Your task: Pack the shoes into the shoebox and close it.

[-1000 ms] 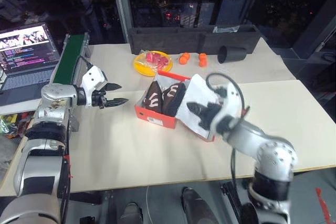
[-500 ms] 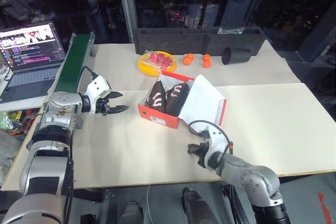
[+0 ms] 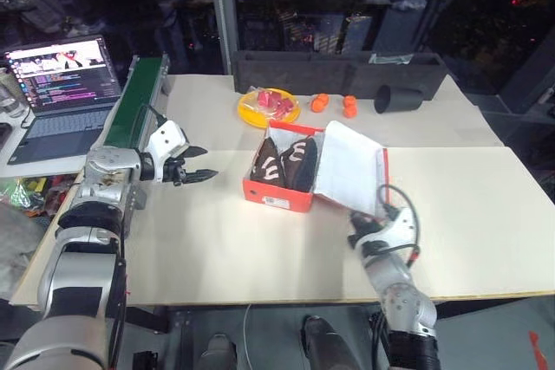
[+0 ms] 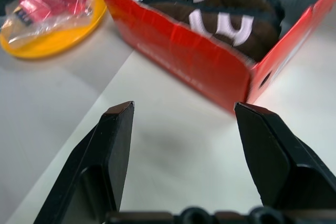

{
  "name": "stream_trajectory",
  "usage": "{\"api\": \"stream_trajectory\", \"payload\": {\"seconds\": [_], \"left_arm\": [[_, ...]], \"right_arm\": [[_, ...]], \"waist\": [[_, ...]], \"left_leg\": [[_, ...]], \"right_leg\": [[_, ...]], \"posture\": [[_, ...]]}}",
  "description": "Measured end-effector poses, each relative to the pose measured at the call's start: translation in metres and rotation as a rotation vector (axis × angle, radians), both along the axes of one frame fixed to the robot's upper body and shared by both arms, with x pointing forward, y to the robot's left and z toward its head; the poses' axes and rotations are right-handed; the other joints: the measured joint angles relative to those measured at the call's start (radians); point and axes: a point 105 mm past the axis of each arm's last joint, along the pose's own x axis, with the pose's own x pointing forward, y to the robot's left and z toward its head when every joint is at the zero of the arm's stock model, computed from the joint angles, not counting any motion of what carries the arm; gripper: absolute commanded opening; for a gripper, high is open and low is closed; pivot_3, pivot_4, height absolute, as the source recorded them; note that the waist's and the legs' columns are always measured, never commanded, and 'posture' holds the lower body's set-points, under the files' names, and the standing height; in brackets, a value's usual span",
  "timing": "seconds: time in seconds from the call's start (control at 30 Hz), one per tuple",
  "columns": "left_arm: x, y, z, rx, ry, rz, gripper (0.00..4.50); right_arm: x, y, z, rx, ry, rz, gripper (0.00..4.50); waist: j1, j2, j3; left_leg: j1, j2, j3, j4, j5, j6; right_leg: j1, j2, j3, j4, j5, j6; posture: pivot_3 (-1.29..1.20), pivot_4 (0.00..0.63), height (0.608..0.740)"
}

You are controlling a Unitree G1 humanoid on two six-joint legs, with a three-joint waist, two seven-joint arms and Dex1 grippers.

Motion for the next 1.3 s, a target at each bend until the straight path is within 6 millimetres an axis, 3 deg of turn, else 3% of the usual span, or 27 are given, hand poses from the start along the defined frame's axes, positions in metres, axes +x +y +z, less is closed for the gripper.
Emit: {"api": "stream_trajectory", "payload": {"seconds": [0.13,0.3,0.43,0.53,0.63,0.73,0.9,1.03,1.2,1.3], "left_arm": [[0.002,-0.005,0.005,-0.006,-0.012,-0.011,3.25],[0.004,-0.007,0.011,-0.007,-0.029,-0.016,3.25],[0.005,-0.007,0.010,-0.007,-0.032,-0.017,3.25],[0.005,-0.006,0.010,-0.008,-0.035,-0.010,3.25],[0.005,0.000,0.011,-0.011,-0.043,0.019,3.25],[0.005,0.008,0.012,-0.015,-0.050,0.051,3.25],[0.000,0.018,0.006,-0.015,-0.040,0.079,3.25],[-0.001,0.015,0.007,-0.015,-0.051,0.069,3.25],[-0.003,0.012,0.008,-0.034,-0.066,0.069,3.25],[-0.006,0.008,0.004,-0.048,-0.065,0.067,3.25]], "right_arm": [[0.000,-0.014,0.007,0.091,-0.079,-0.071,0.03],[0.006,0.008,0.046,0.171,-0.275,0.051,0.03],[0.005,0.049,0.119,0.180,-0.526,0.298,0.03],[-0.010,0.086,0.175,0.040,-0.687,0.562,0.03],[-0.019,0.117,0.201,-0.109,-0.737,0.754,0.03],[0.001,0.133,0.194,-0.231,-0.634,0.780,0.03],[0.048,0.132,0.134,-0.480,-0.339,0.763,0.03],[0.063,0.151,0.116,-0.514,-0.297,0.815,0.03],[0.084,0.153,0.081,-0.635,-0.169,0.845,0.03],[0.087,0.157,0.077,-0.674,-0.150,0.870,0.03]], "waist": [[-0.003,0.001,0.001],[-0.025,0.003,0.002],[-0.038,0.005,0.004],[-0.034,0.006,0.004],[-0.031,0.006,0.004],[-0.030,0.006,0.004],[-0.025,0.006,0.004],[-0.030,0.006,0.004],[-0.034,0.006,0.004],[-0.038,0.004,0.003]], "left_leg": [[0.000,0.000,0.000,0.000,0.000,0.000],[0.002,0.000,0.000,-0.001,0.000,0.000],[0.002,0.001,0.000,-0.001,0.000,0.000],[0.001,0.001,0.000,-0.001,0.000,0.000],[0.001,0.001,0.000,-0.001,0.000,0.000],[0.002,0.001,0.000,-0.001,0.000,0.000],[0.000,0.001,0.000,-0.001,0.000,0.000],[-0.002,0.001,0.000,-0.002,0.000,0.000],[0.001,0.001,0.000,-0.003,0.000,0.000],[0.005,0.001,0.000,-0.003,0.000,0.000]], "right_leg": [[0.000,0.000,0.000,0.001,-0.002,-0.003],[-0.001,0.000,0.000,0.004,-0.001,-0.002],[-0.001,0.001,0.000,0.004,-0.001,-0.001],[-0.001,0.001,0.000,0.004,-0.001,-0.001],[-0.001,0.001,0.000,0.004,-0.002,-0.002],[-0.001,0.001,0.000,0.004,-0.002,-0.002],[-0.003,0.001,0.000,0.003,-0.002,-0.001],[-0.004,0.001,0.000,0.003,-0.002,0.000],[-0.002,0.001,-0.001,0.004,-0.002,0.000],[0.001,0.001,-0.001,0.004,-0.002,0.000]], "posture": [[0.00,0.150,0.727],[0.00,0.150,0.727],[0.00,0.150,0.727],[0.00,0.150,0.727],[0.00,0.150,0.727],[0.00,0.150,0.727],[0.00,0.150,0.727],[0.00,0.150,0.727],[0.00,0.150,0.727],[0.00,0.150,0.727]]}}
